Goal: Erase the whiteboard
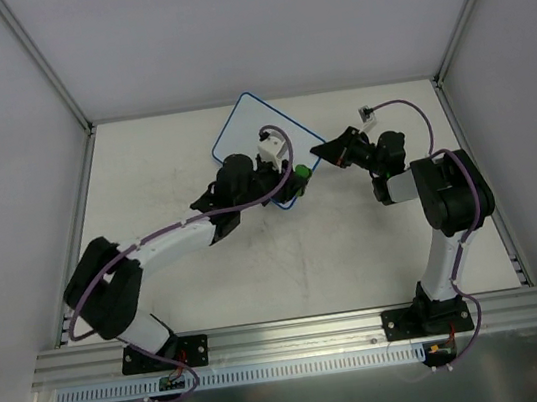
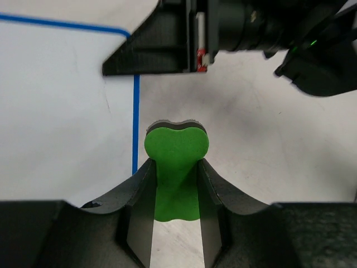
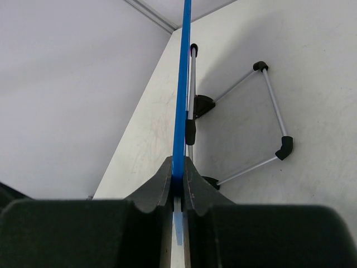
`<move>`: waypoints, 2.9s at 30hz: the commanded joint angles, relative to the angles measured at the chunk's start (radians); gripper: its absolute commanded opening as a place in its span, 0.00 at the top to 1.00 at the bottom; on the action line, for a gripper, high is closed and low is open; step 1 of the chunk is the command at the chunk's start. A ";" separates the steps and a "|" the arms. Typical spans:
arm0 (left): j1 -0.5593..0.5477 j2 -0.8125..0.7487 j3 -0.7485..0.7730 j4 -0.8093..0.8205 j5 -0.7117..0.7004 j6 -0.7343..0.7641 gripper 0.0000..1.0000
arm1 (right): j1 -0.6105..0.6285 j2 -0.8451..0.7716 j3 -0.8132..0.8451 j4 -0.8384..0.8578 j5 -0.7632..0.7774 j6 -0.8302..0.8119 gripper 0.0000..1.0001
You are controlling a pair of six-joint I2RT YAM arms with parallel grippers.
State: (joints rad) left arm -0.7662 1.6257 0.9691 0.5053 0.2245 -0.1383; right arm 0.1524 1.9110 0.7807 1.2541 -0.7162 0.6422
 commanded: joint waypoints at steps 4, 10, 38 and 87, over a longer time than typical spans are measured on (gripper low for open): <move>-0.001 -0.245 0.137 -0.460 -0.175 0.028 1.00 | 0.019 0.005 0.031 0.275 -0.074 0.028 1.00; 0.080 -0.363 0.056 -0.732 -0.358 -0.124 1.00 | 0.018 0.003 0.032 0.275 -0.072 0.027 1.00; 0.423 -0.127 -0.152 -0.804 -0.269 -0.213 0.51 | 0.018 0.005 0.034 0.275 -0.078 0.025 1.00; 0.423 -0.547 -0.314 -0.715 -0.381 -0.288 0.01 | -0.005 -0.062 -0.059 0.274 -0.009 -0.061 0.01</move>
State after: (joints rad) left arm -0.3515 1.1431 0.6880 -0.2623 -0.1188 -0.4068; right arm 0.1581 1.9152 0.7628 1.2900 -0.7582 0.6369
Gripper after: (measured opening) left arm 0.990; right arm 0.988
